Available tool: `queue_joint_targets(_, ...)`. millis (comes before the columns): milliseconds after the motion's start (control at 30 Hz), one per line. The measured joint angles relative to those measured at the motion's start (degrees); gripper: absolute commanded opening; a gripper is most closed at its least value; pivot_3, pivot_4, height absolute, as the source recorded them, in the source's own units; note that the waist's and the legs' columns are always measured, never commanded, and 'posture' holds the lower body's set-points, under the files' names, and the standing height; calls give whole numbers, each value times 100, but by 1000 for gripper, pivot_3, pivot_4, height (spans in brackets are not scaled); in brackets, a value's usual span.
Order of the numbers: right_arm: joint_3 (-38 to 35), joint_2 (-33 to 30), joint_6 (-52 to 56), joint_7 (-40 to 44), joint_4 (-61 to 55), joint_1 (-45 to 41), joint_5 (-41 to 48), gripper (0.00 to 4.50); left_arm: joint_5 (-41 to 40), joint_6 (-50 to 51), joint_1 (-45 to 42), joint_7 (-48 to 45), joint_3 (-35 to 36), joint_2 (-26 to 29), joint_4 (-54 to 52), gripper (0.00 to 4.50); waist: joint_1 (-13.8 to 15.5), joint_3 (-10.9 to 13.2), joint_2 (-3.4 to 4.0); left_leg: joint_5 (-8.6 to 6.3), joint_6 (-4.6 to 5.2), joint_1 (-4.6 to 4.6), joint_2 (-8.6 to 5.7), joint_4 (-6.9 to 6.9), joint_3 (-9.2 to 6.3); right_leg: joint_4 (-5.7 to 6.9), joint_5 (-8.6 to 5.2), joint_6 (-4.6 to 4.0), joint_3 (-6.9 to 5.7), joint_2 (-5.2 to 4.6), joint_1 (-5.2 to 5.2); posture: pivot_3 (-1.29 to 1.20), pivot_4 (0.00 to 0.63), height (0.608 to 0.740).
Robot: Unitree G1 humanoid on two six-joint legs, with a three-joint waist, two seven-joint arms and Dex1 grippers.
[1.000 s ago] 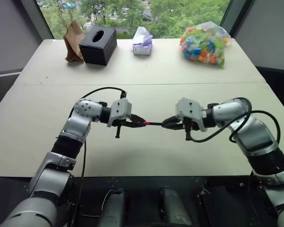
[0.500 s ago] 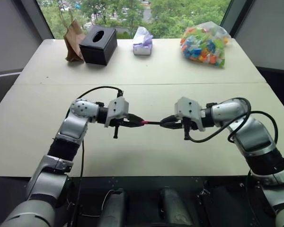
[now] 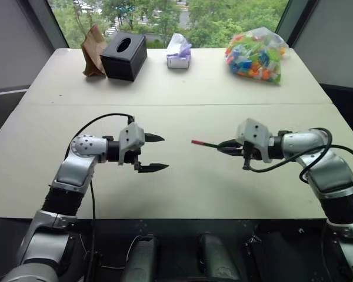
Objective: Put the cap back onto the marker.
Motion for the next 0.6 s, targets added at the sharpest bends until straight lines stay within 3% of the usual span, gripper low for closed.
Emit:
queue_joint_targets(167,-541,202,503,-927,108,127,-27,0,-71,195,7,351,82,-81,-148,4451,-23,0,0,0,0,1,1,-1,0,0,0,0,0,4,-2,0,150,740)
queue_joint_targets(367,-1363,697,1201,-2888,692,146,-428,0,-224,481,5,634,85,-267,-192,4451,-6,0,0,0,0,-1,-4,-1,3,1,0,-1,3,1,-3,0,150,740)
queue_joint_targets(600,-2422,1542,1943,-4084,1135,209,-204,0,-306,616,-47,726,82,-334,-193,4451,-32,-1,1,0,0,1,-3,-3,6,3,0,-1,4,4,-2,0,150,740)
